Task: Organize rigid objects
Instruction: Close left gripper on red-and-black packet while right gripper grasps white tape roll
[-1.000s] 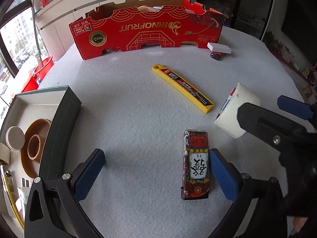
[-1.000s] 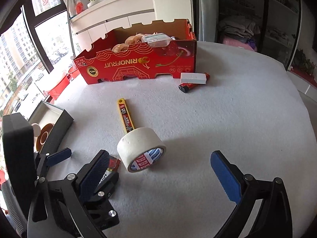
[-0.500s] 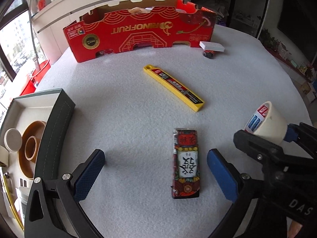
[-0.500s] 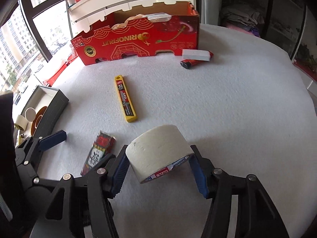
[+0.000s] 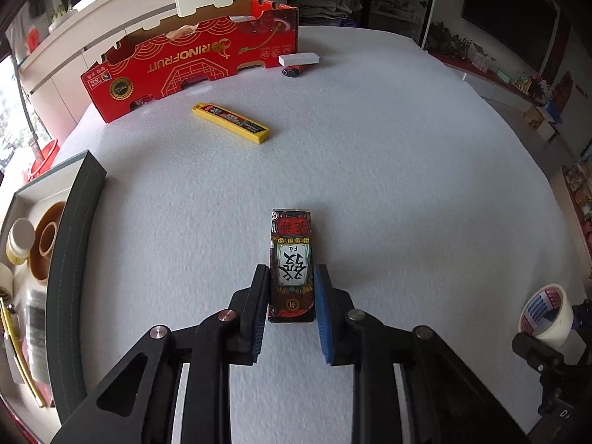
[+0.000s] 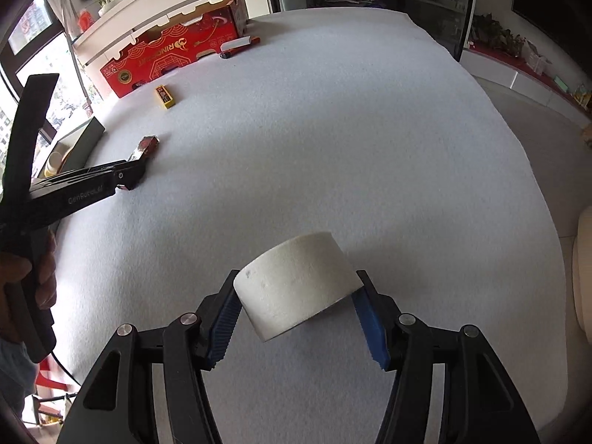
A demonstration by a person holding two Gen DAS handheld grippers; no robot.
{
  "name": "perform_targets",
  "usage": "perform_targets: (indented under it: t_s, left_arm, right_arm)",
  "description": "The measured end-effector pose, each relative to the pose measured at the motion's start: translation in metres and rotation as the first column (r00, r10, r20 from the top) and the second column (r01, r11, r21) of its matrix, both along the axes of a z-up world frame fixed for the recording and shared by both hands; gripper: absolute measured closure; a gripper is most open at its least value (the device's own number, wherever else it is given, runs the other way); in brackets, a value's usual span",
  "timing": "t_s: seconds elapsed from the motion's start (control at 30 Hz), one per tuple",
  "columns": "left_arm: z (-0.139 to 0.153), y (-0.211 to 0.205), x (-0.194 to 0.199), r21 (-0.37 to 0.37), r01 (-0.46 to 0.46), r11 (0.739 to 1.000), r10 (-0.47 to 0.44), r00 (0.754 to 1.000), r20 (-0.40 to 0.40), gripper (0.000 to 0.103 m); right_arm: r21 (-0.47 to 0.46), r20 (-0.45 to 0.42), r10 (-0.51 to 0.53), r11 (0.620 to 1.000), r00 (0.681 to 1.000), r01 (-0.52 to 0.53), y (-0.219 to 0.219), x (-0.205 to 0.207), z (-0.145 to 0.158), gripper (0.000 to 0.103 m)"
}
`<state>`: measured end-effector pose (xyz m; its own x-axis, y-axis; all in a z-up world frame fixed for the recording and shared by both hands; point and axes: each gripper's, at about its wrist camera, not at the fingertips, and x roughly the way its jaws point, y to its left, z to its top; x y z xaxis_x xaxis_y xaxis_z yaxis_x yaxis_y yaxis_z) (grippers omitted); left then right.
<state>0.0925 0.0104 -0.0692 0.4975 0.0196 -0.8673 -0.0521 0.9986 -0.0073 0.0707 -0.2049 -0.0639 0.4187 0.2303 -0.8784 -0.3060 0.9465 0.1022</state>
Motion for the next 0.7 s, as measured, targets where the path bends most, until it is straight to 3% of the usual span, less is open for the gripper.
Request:
perform_targets:
  t_s: [0.17, 0.3, 0.37, 0.4, 0.5, 0.7]
  left_arm:
    - [0.0, -0.011, -0.076, -0.01, -0.011, 1.0, 0.011, 1.0, 0.022, 0.077]
    - [0.0, -0.014, -0.093, 0.003, -0.026, 1.0, 0.026, 0.998, 0.055, 0.075]
    - [-0.001, -0.012, -0.089, 0.002, -0.033, 0.999, 0.033, 0.999, 0.041, 0.045]
    - [-0.003, -0.009, -0.087, -0.011, -0.051, 0.999, 0.051, 0.998, 0.029, 0.019]
    - [-0.004, -0.005, -0.084, -0.023, -0.074, 0.997, 0.074, 0.997, 0.038, 0.018]
    - [-0.004, -0.013, -0.078, -0.006, -0.081, 0.997, 0.081, 0.996, 0.047, 0.018]
  right_arm:
    - [-0.034, 0.059, 0.007, 0.999, 0.998, -0.005, 0.006, -0.024, -0.004, 0.042]
    - [-0.07, 0.123, 0.005, 0.998, 0.992, 0.004, 0.011, -0.033, -0.007, 0.042]
    - [-0.051, 0.128, -0.008, 0.999, 0.992, 0.015, 0.008, -0.034, -0.007, 0.042]
    - [-0.041, 0.131, -0.013, 0.999, 0.991, 0.019, 0.008, -0.034, -0.007, 0.041]
    - [-0.008, 0.132, -0.008, 1.0, 0.991, 0.009, 0.009, -0.034, -0.008, 0.03]
    - [-0.029, 0.142, -0.017, 0.999, 0.99, 0.021, 0.016, -0.033, -0.008, 0.029]
